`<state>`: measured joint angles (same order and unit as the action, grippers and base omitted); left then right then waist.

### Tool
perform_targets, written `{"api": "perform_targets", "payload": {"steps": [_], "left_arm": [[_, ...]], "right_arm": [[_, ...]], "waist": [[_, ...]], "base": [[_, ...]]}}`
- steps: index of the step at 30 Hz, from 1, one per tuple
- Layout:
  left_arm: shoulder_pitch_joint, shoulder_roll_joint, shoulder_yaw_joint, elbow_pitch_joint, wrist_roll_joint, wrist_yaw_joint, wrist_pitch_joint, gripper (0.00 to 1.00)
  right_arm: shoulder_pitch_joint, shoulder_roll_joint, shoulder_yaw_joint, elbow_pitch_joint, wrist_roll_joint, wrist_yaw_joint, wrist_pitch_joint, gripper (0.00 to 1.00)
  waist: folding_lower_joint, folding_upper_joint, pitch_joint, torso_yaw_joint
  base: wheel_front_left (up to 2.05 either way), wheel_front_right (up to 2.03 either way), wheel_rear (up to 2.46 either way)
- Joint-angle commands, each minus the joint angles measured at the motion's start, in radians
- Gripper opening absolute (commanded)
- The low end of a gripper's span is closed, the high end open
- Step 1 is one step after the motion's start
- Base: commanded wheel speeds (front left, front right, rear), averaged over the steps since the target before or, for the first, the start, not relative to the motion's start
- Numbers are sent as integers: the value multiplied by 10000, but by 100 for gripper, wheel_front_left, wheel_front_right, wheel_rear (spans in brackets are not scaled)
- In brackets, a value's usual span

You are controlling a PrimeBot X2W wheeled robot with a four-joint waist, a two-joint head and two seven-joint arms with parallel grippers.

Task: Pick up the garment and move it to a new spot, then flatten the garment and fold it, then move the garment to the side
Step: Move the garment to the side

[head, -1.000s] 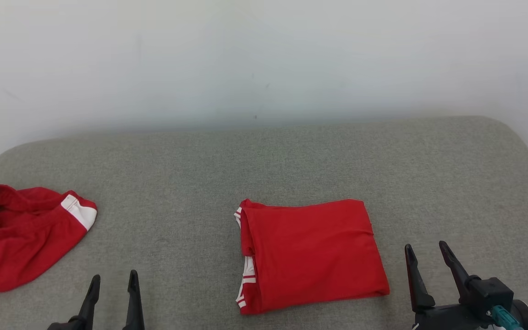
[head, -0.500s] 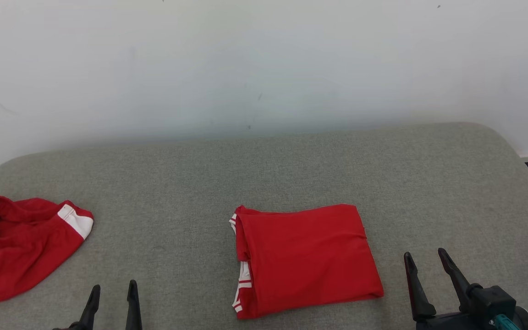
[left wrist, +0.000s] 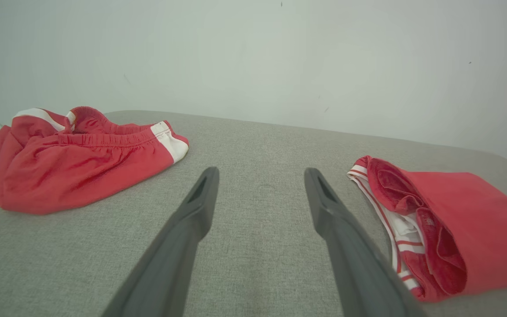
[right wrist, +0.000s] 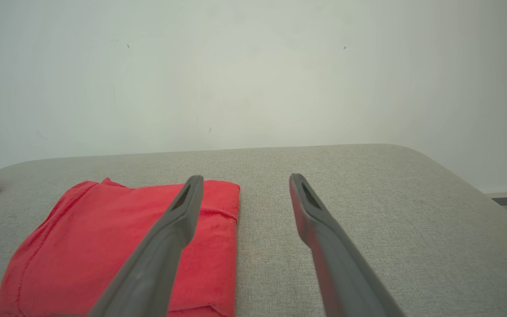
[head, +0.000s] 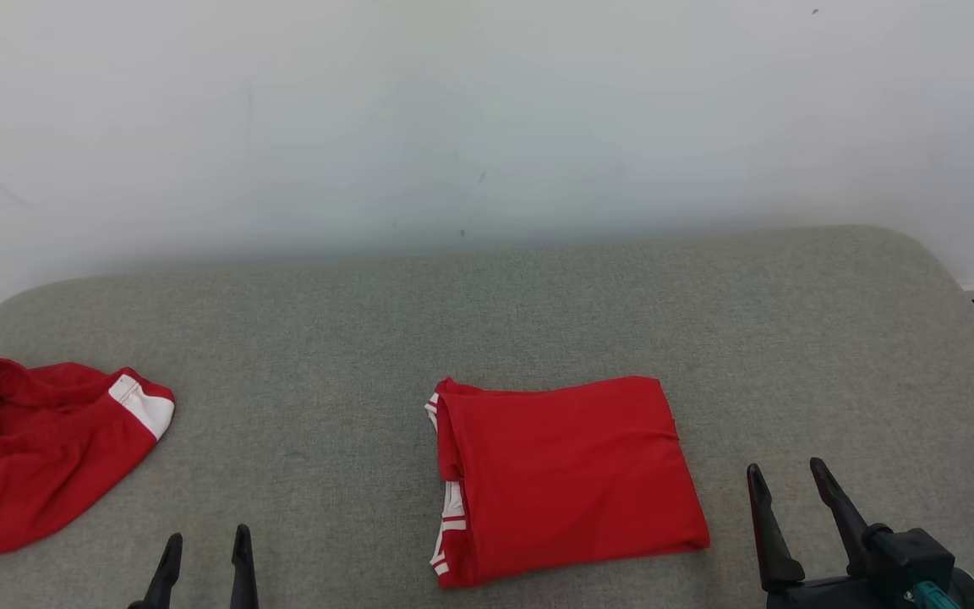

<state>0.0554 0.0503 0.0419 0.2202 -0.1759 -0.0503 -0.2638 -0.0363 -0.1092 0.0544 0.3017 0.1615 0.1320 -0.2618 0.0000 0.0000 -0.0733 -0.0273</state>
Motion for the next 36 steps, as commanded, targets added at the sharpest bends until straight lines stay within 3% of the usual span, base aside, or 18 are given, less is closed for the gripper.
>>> {"api": "perform_targets", "payload": {"steps": [1, 16, 22, 26, 36], "left_arm": [[120, 4, 29, 20, 72, -3, 0, 100], [53, 4, -67, 39, -42, 59, 0, 100], [-83, 4, -228, 27, -74, 37, 0, 100], [-201, 4, -492, -35, -123, 33, 0, 100], [-743, 7, -880, -196, -271, 152, 0, 100]], "right_arm": [[104, 15, -6, -8, -40, -24, -39, 100], [-611, -75, 6, 113, 168, -24, 166, 100], [-2290, -475, 271, 837, 576, -24, 2234, 100], [-3285, -566, 107, 1727, 728, -24, 4255, 100], [-4563, -189, -937, 3361, 426, -22, 7273, 100]], "waist": [[0, 0, 11, -5], [0, 0, 187, 9], [0, 0, 397, 240], [0, 0, 661, 603], [0, 0, 1764, 1582]], "base": [[0, 0, 0], [0, 0, 0], [0, 0, 0], [0, 0, 0], [0, 0, 0]]}}
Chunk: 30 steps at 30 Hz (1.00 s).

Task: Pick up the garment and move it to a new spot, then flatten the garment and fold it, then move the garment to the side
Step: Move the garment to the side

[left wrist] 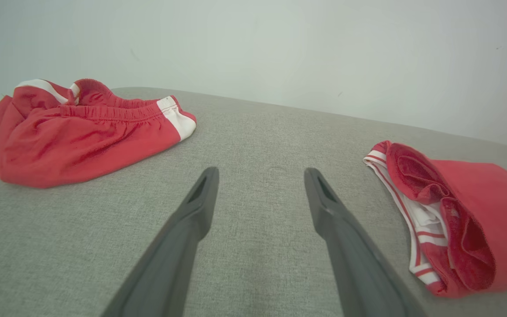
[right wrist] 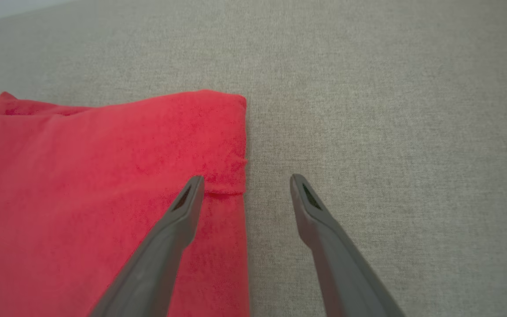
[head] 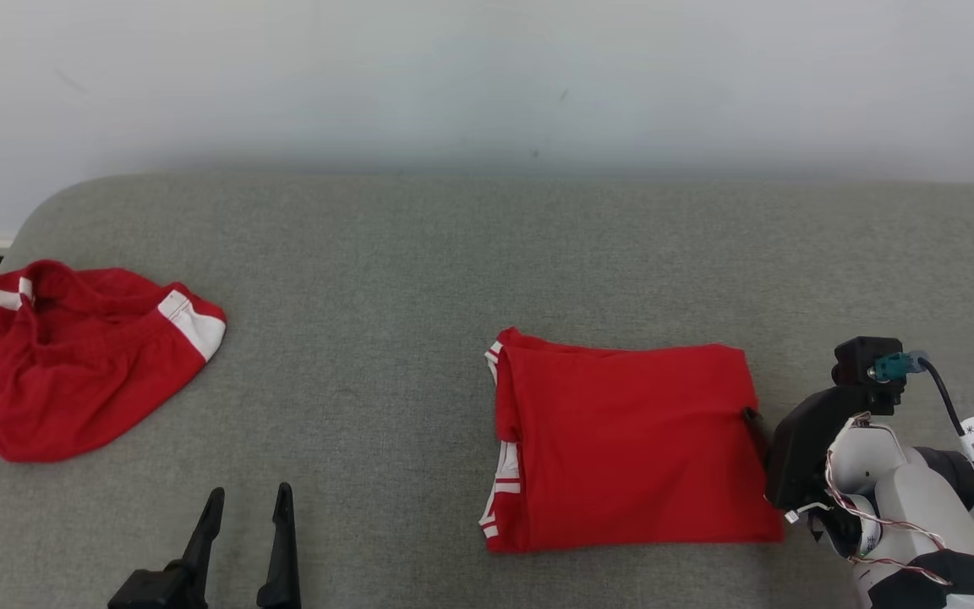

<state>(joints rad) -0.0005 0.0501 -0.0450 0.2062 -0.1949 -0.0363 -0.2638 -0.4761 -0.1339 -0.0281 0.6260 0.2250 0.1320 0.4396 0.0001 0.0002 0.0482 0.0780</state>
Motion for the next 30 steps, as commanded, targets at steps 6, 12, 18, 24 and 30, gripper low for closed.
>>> {"api": "perform_targets", "payload": {"steps": [6, 12, 18, 24, 30], "left_arm": [[-317, 6, -78, -122, -153, 88, 0, 100], [-392, 4, -177, -209, -202, 171, 0, 100], [-568, 9, -293, -337, -211, 180, 0, 100], [-761, 3, -222, -777, -152, 265, 2, 100], [-1012, 4, -50, -1353, 65, 188, 2, 100]], "right_arm": [[-2, 263, -467, 580, -486, -24, 1430, 100], [426, 340, -397, 767, -769, -22, 2741, 95], [238, -241, 234, 121, -888, -25, 2652, 0], [-461, -1251, 1310, -473, -993, -35, 2314, 0], [-1561, -2222, 2751, -609, -641, -25, 1741, 0]], "waist": [[-1, -2, 778, 747], [-1, -2, 905, 753], [-1, -2, 1086, 563], [-1, -2, 1386, 28], [-1, -2, 1953, -1171]], "base": [[0, 0, 0], [0, 0, 0], [0, 0, 0], [0, 0, 0], [0, 0, 0]]}}
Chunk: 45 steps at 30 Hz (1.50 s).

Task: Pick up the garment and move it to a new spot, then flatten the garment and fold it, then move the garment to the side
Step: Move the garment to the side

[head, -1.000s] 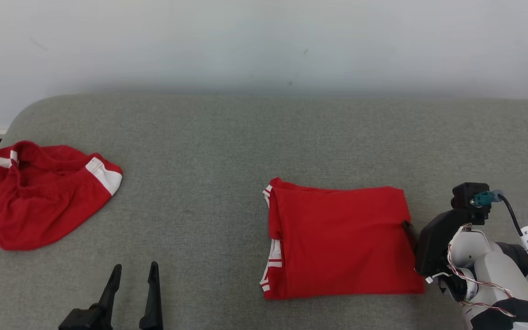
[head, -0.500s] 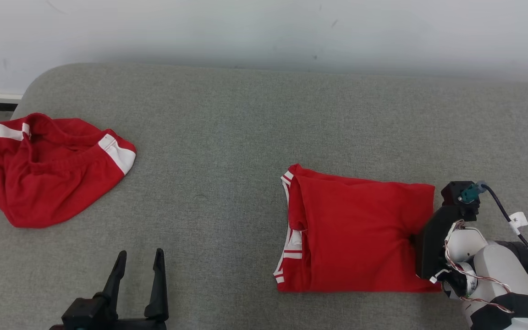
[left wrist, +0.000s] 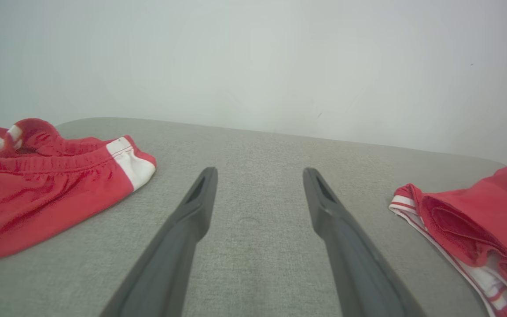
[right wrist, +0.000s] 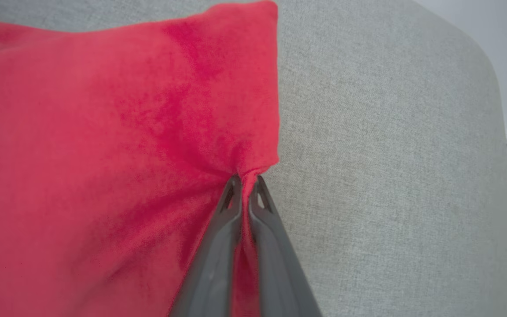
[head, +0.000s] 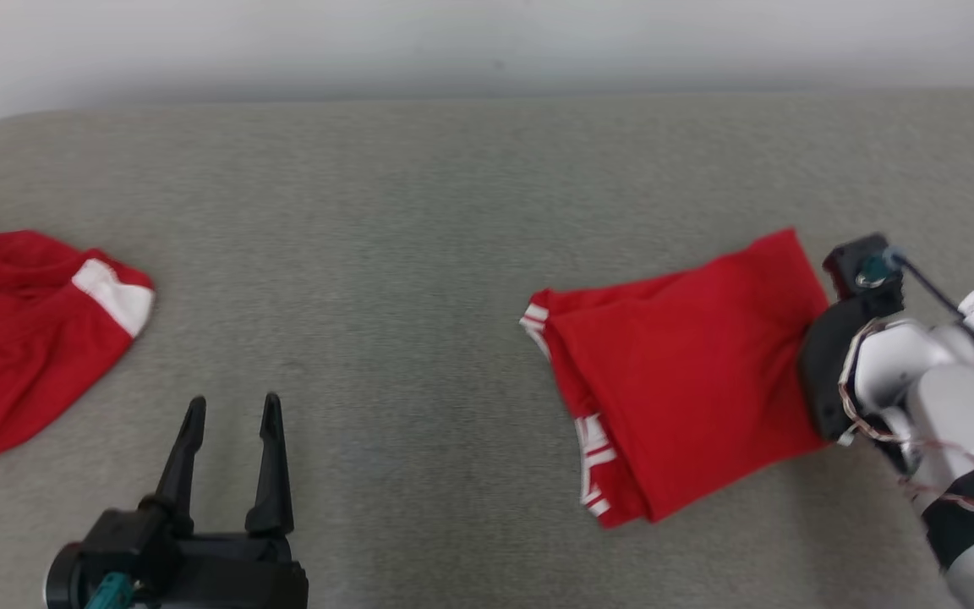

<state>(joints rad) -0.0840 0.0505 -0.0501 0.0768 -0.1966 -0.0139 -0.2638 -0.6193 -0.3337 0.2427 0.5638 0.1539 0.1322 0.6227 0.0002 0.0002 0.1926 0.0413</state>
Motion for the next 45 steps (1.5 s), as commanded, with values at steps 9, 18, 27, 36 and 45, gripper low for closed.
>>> {"api": "perform_targets", "payload": {"steps": [9, 18, 27, 36, 45], "left_arm": [[-953, 35, 333, -365, 894, -486, 2, 100], [-1654, 342, 297, -626, 1372, -821, 2, 100], [-2262, 582, -131, -814, 1712, -979, 2, 100], [-2493, 842, -310, -925, 1793, -1050, 2, 100], [-2484, 924, -372, -850, 1752, -1072, 3, 100]], "right_arm": [[-1723, -1198, 491, 771, -247, -27, -1679, 0], [-2757, -1357, -59, 1891, -718, -27, -3157, 0], [-3637, -1373, -531, 2813, -1258, -27, -4953, 0], [-4197, -1543, -589, 3665, -1669, -27, -5933, 0], [-4376, -1372, -378, 4113, -1979, -27, -6921, 100]], "waist": [[-2, -2, 1773, -2614], [-2, -2, 2730, -3566], [-2, -2, 3484, -3958], [-2, -2, 3783, -4194], [-2, -2, 3659, -4234]], "base": [[0, 0, 0], [0, 0, 0], [0, 0, 0], [0, 0, 0], [0, 0, 0]]}}
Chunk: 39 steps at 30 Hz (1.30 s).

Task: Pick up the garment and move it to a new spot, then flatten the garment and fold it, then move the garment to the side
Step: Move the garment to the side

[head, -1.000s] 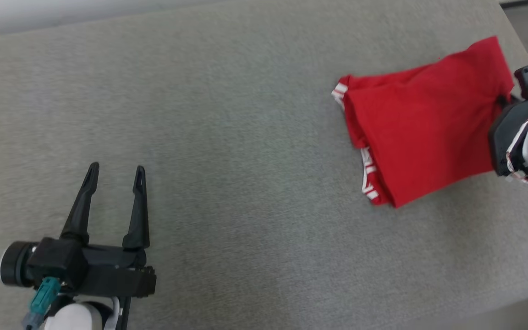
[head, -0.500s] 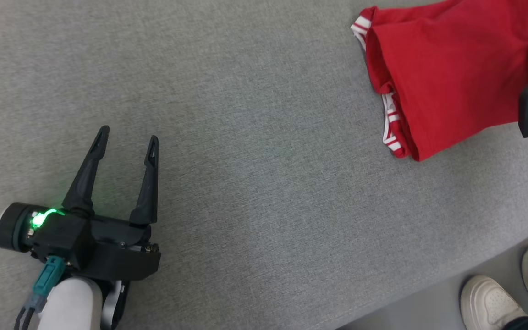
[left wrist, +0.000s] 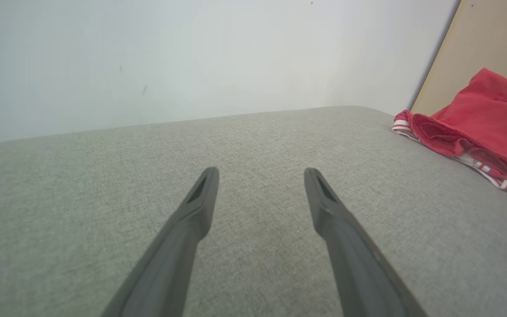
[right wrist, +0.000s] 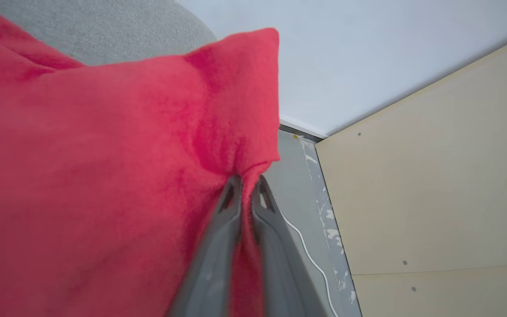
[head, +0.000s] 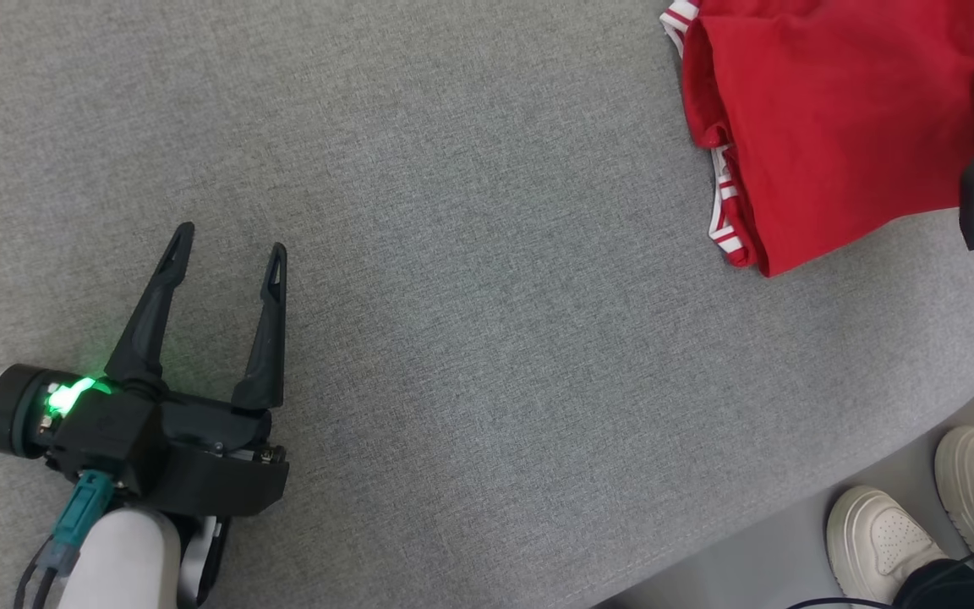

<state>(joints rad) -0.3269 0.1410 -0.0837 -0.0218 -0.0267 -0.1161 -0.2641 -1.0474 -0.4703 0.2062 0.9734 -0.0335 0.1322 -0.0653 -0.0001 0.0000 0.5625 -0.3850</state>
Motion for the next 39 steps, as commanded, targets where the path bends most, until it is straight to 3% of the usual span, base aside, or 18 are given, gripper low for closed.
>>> {"api": "perform_targets", "payload": {"steps": [1, 10, 19, 30, 39], "left_arm": [[-62, 7, -52, 157, 34, -53, 7, 100], [283, -295, 53, 318, -239, 91, 6, 100], [1359, -628, 465, 540, -546, 469, 6, 100], [3179, -850, 1230, 956, -902, 921, 6, 100], [3932, -887, 1511, 1358, -1096, 1022, 6, 100]], "right_arm": [[-129, -10, 0, 50, -142, -27, -177, 100], [-80, 51, 259, 442, -642, -28, -1141, 100], [795, 778, 399, 185, 148, -28, -1830, 100], [4101, 1640, -242, -2644, 1777, -26, -1992, 100], [6881, 2742, -884, -4390, 1566, -26, -1989, 100]], "waist": [[1, 0, -99, 73], [1, 0, -1047, 837], [1, 0, -2512, 1941], [1, 0, -4638, 3005], [1, 0, -5694, 3336]], "base": [[0, 0, 0], [0, 0, 0], [0, 0, 0], [0, 0, 0], [0, 0, 0]]}}
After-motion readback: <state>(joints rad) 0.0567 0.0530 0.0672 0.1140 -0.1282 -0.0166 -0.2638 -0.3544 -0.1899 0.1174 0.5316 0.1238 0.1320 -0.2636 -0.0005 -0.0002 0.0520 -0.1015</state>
